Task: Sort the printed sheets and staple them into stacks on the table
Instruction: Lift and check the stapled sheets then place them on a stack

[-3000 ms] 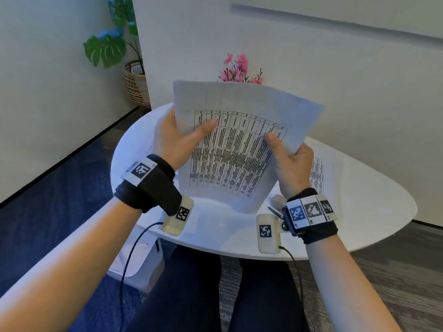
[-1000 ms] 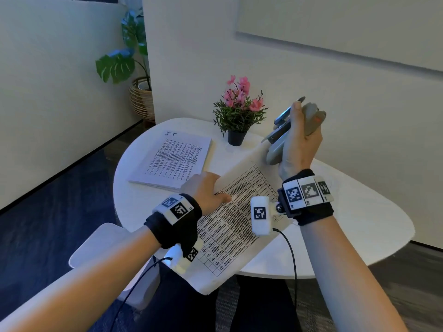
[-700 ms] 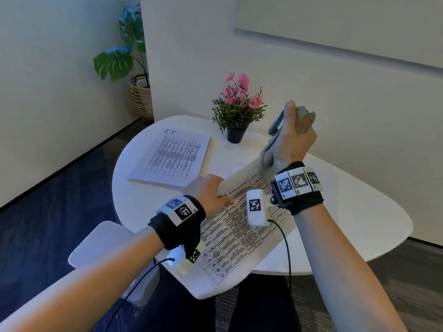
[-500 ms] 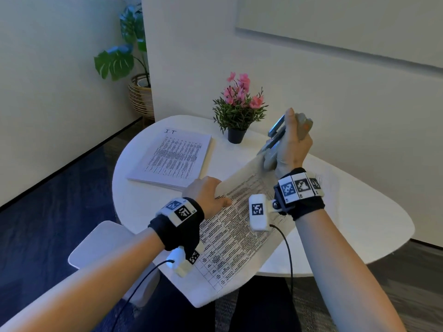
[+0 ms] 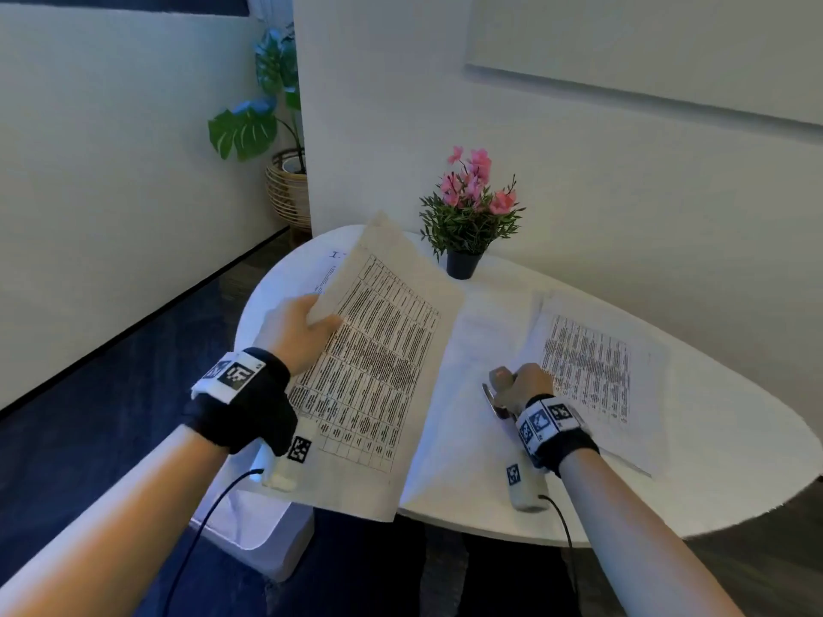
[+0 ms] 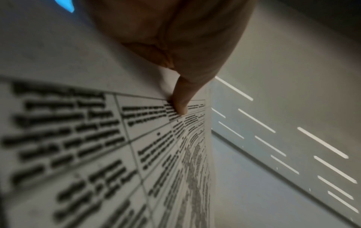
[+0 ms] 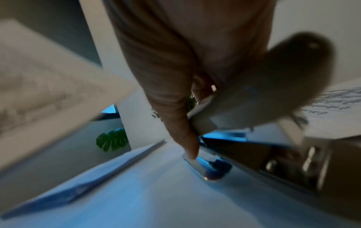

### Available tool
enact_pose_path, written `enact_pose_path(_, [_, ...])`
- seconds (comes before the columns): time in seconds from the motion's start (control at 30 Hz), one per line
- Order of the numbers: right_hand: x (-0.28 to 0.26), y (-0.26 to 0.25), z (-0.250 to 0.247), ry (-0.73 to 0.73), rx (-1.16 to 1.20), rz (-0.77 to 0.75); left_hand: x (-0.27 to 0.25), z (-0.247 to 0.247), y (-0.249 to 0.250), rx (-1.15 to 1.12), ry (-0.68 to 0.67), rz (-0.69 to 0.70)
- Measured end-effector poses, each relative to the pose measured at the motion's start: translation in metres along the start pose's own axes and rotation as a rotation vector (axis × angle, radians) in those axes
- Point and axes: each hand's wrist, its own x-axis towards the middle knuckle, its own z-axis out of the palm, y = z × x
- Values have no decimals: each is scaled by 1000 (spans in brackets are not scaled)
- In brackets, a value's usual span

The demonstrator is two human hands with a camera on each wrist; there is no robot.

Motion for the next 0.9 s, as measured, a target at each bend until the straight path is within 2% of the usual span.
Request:
enact_pose_path(0.13, [11,-5,11,-27,-98,-1,5,-16,3,-196,70,30])
enact_pose_path(0.23, [15,-8,12,0,-59,-95,13,-21,-2,-312,91,38])
enact_pose_path(0.33, [-2,-24,6,123,306,-274,21,-18,-10,-448,88,5])
enact_pose_path(0.37, [-12,-34,5,68,503,-287,24,-14,-12,-491,84,-18])
enact_pose_path(0.43, [-28,-54,8,-215,841,-263,28,-7,-17,-565,89,-70])
enact_pose_path(0.47, [-34,-61,12,-333,907,-263,32,-4,-21,-603,103,-99])
enact_pose_path(0.5, [-37,-65,18,-388,900,-285,35,-2,-25,-627,124,-119])
enact_pose_path(0.53, [-38,-69,23,-390,870,-318,38,-1,-30,-637,143,-130])
enact_pose_path(0.6, [-32,-73,33,-303,798,-401,43,-1,-46,-642,178,-157])
enact_pose_path(0.67, [-24,-81,37,-239,767,-455,46,1,-67,-597,223,-190])
enact_pose_path(0.77, [-9,-107,35,-174,731,-452,43,10,-105,-422,275,-252])
enact_pose_path(0.9, [23,-145,37,-114,663,-390,25,33,-157,-30,220,-274])
